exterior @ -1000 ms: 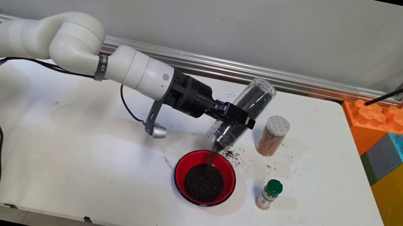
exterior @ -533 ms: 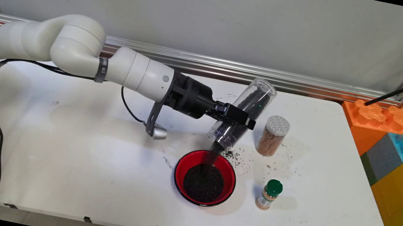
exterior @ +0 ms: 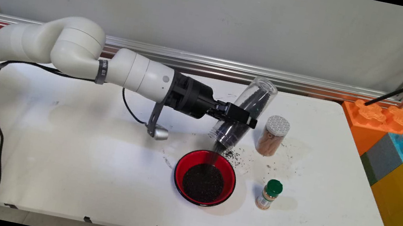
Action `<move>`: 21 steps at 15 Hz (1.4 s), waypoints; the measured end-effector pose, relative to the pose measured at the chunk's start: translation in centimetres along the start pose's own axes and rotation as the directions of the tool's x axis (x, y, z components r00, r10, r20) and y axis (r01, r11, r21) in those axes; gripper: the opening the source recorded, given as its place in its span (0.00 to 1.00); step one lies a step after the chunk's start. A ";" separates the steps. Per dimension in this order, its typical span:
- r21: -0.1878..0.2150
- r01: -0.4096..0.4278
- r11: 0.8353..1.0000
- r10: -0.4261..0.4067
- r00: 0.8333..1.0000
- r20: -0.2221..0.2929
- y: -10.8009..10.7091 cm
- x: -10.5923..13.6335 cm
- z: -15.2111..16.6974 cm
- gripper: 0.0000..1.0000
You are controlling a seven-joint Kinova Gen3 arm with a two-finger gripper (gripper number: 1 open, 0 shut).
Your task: Pour the black seasoning powder in the red bowl
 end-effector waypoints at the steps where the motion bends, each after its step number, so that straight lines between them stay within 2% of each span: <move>1: 0.002 0.001 1.000 -0.001 1.000 0.003 0.0 0.0 0.0 0.00; 21: 0.035 -0.028 0.999 0.026 0.999 0.044 -0.1 0.2 -0.1 0.00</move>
